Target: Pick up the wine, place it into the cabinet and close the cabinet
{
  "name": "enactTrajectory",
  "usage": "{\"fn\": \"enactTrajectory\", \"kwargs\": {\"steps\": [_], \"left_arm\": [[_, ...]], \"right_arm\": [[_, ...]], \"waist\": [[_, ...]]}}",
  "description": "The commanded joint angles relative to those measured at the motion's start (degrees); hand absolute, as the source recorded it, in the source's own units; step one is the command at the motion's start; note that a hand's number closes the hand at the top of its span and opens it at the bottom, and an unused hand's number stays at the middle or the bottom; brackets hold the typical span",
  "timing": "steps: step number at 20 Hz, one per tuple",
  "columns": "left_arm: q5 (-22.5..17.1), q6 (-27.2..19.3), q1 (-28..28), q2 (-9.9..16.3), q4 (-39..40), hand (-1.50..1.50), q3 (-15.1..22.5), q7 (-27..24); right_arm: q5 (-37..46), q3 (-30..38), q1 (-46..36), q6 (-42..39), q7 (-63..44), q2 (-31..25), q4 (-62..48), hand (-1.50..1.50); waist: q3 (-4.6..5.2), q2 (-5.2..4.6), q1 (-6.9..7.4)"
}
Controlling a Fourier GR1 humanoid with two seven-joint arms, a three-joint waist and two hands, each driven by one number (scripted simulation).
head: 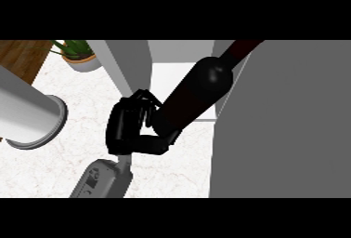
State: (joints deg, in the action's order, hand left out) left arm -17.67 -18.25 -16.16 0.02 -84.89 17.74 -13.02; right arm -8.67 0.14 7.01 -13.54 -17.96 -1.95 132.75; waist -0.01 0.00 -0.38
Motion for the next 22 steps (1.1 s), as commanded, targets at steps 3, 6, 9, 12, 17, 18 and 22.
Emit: {"fn": "enactTrajectory", "kwargs": {"steps": [3, 6, 9, 12, 17, 18, 22], "left_arm": [[0.2, -6.4, -6.7, 0.0, 10.3, 1.5, 5.1, -2.3], [-0.5, -9.3, -10.1, 0.0, 12.7, 1.5, 4.8, -2.8], [-6.7, -8.4, -12.1, 0.0, 19.2, 1.5, 4.9, -8.6], [-8.5, -10.5, -9.3, 0.0, 19.2, 1.5, 8.8, -10.1], [-11.4, -9.2, -12.4, 0.0, 27.2, 1.5, 7.9, -13.8], [-10.4, -12.3, -10.6, 0.0, 21.2, 1.5, 9.4, -10.0], [-14.4, -8.9, -10.8, 0.0, 30.8, 1.5, 8.8, -18.3]], "right_arm": [[5.0, -5.5, 3.6, 0.1, 4.3, 1.8, 0.4, -1.5], [0.1, 1.4, -6.2, 1.7, -2.0, -0.9, -3.8, -1.5], [-0.6, 0.9, -1.0, -0.2, 0.4, -0.4, -1.4, -1.5], [1.1, -0.7, -0.9, 0.3, 0.1, 0.3, -0.4, -1.5], [-0.2, 0.7, 1.9, -1.9, 2.4, -0.5, -0.9, -1.5], [-3.3, 2.6, -3.4, 0.2, -3.3, -1.6, 0.1, -1.5], [0.0, 0.0, -2.1, 0.7, -2.5, -0.3, 0.7, -1.5]], "waist": [[0.01, -0.02, -0.29], [0.02, -0.07, 0.02], [0.02, -0.07, -0.28], [0.02, -0.03, -0.16], [0.02, -0.06, -0.34], [0.02, 0.01, 0.0], [0.03, -0.07, -0.23]]}}
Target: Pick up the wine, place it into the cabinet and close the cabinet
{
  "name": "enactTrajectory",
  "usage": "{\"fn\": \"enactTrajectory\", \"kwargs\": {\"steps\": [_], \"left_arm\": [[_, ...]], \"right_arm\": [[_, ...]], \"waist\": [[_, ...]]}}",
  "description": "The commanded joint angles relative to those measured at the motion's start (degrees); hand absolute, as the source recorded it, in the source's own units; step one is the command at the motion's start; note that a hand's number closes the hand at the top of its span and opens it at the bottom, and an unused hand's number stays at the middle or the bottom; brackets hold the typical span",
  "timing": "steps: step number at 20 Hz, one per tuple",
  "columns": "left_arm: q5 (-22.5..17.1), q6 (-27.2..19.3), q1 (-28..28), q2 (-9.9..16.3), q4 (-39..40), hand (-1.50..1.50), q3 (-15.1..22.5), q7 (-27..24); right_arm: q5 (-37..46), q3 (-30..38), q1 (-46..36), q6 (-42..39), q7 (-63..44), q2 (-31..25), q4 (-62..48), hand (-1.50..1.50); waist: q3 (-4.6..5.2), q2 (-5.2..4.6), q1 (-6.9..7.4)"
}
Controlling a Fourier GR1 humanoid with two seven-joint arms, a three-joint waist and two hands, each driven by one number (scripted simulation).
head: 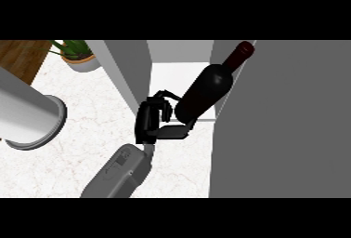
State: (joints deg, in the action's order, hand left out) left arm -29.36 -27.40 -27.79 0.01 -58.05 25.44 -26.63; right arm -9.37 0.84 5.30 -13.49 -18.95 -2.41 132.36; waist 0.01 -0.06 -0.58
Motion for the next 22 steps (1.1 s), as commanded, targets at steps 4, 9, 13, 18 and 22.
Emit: {"fn": "enactTrajectory", "kwargs": {"steps": [4, 9, 13, 18, 22], "left_arm": [[-1.0, 1.9, 2.2, 0.0, 3.0, 1.5, -1.0, -3.8], [-11.1, 10.7, -4.6, 0.0, 15.8, 1.5, -5.3, -10.4], [-16.2, 12.4, -6.4, 0.0, 19.0, 1.5, -2.4, -13.2], [-17.7, 12.8, -12.7, 0.0, 24.5, 1.5, -1.6, -11.5], [-22.4, 11.2, -16.4, 0.0, 27.2, 1.5, 0.8, -11.8]], "right_arm": [[-1.9, 1.4, -1.2, 0.3, -1.7, -0.5, 0.3, -1.5], [-1.5, 1.0, 3.2, -1.9, 1.4, -0.3, 1.3, -1.5], [0.8, -0.5, -0.1, 0.2, 0.3, 0.8, -1.1, -1.5], [0.2, -0.9, -1.0, 0.5, 0.0, 1.1, -1.1, -1.5], [-1.8, 0.7, -0.9, -0.1, 0.6, 0.7, -1.7, -1.5]], "waist": [[-0.01, 0.08, 0.25], [0.02, -0.1, -0.38], [0.02, -0.13, -0.31], [0.02, -0.13, -0.48], [0.03, -0.23, -1.02]]}}
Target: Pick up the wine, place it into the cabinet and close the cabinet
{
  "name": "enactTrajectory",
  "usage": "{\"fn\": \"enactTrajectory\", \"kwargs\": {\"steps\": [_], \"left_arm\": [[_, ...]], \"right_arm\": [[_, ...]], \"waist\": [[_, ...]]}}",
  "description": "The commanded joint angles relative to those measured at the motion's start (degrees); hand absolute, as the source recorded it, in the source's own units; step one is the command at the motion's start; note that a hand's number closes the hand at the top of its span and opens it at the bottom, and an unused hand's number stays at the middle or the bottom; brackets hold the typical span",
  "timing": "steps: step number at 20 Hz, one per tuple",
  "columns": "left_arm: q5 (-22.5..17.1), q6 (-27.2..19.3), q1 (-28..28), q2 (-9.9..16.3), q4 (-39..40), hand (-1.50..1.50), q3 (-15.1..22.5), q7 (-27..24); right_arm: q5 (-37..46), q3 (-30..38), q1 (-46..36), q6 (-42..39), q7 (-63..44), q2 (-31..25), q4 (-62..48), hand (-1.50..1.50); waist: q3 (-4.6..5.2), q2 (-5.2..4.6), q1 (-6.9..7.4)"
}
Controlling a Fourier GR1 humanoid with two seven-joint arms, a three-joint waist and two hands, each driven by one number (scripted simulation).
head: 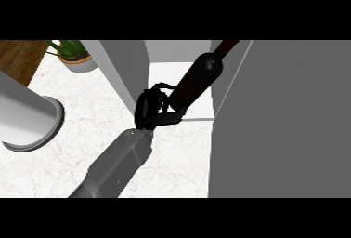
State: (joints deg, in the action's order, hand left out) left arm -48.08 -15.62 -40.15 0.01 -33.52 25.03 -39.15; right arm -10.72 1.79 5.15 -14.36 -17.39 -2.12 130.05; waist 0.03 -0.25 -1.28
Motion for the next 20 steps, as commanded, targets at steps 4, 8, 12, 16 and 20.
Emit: {"fn": "enactTrajectory", "kwargs": {"steps": [4, 8, 12, 16, 20], "left_arm": [[-6.9, 0.6, -6.7, 0.0, 6.1, 1.5, 0.1, -0.3], [-8.3, 3.2, -6.5, 0.0, 8.8, 1.5, 1.6, -3.6], [-8.1, 3.3, -14.0, 0.0, 13.1, 1.5, -0.9, 0.4], [-10.5, 2.3, -12.8, 0.0, 14.2, 1.5, 1.3, -0.4], [-10.0, 1.8, -14.6, 0.0, 18.0, 1.5, 1.4, 1.7]], "right_arm": [[-3.6, 1.8, 3.0, -1.9, -0.6, -1.3, 1.8, -1.5], [-2.3, 0.7, 2.6, -1.9, 1.0, -0.4, 0.8, -1.5], [-0.6, 1.2, 2.3, -2.1, 3.1, -0.4, -0.2, -1.5], [-0.6, -0.5, 1.2, -1.4, -0.1, -0.5, 1.1, -1.5], [2.5, -2.5, -2.5, 0.2, 0.3, 0.8, -2.0, -1.5]], "waist": [[0.01, -0.15, -1.0], [0.01, -0.17, -0.9], [0.0, -0.19, -0.81], [0.02, -0.3, -1.19], [0.02, -0.43, -1.09]]}}
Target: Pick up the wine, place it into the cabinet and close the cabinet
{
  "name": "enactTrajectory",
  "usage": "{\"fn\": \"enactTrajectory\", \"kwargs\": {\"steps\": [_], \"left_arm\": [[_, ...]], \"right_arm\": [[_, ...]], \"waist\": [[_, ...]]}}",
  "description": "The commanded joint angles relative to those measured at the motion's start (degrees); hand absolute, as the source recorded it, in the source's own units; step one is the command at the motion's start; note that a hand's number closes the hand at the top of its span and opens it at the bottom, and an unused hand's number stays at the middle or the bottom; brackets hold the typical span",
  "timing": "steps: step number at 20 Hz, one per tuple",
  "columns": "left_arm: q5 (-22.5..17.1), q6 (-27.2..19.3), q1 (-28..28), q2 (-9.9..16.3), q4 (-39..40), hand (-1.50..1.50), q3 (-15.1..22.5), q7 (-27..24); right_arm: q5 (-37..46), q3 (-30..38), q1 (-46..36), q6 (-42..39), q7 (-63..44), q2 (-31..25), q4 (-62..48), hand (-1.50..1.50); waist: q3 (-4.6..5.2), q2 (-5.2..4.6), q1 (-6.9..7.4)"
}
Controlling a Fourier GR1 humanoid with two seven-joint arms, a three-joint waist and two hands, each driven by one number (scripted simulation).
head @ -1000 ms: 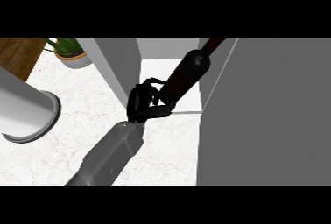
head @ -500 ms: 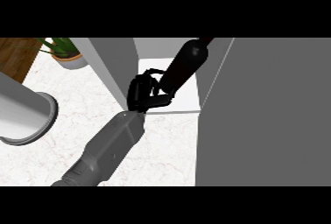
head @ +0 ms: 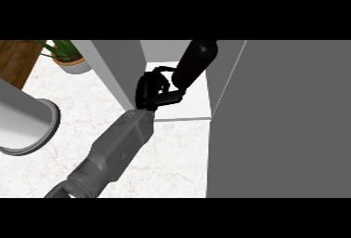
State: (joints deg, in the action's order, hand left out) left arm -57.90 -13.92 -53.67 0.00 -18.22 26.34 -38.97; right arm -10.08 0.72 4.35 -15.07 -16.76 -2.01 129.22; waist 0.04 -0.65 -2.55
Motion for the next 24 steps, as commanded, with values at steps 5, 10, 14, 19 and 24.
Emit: {"fn": "enactTrajectory", "kwargs": {"steps": [5, 10, 14, 19, 24], "left_arm": [[-2.0, 0.3, 0.2, 0.0, 4.1, 1.5, -0.3, -1.5], [-2.3, 0.6, -2.1, 0.0, 7.5, 1.5, -3.0, -3.6], [-2.7, -0.6, -2.2, 0.0, 7.0, 1.5, -4.0, -8.2], [0.0, 3.9, -0.5, 2.2, 8.4, -1.5, -4.2, -12.6], [1.2, 5.2, -0.2, 1.3, 5.1, -1.5, -3.9, -13.9]], "right_arm": [[-1.7, 0.9, -1.1, 0.2, -1.1, -0.3, 0.0, -1.5], [-1.4, 1.8, -1.2, -0.7, 1.2, -0.7, -2.3, -1.5], [0.3, -0.2, 0.1, -1.5, 2.5, -0.1, -2.3, -1.5], [-1.6, 1.8, -0.6, -0.5, -1.4, -1.7, 1.7, -1.5], [1.0, 0.7, -1.3, 1.0, 0.4, 0.2, -1.3, -1.5]], "waist": [[0.03, -0.3, -0.97], [0.02, -0.33, -0.55], [0.03, -0.32, -0.73], [0.01, 0.17, 0.89], [-0.03, 0.45, 1.93]]}}
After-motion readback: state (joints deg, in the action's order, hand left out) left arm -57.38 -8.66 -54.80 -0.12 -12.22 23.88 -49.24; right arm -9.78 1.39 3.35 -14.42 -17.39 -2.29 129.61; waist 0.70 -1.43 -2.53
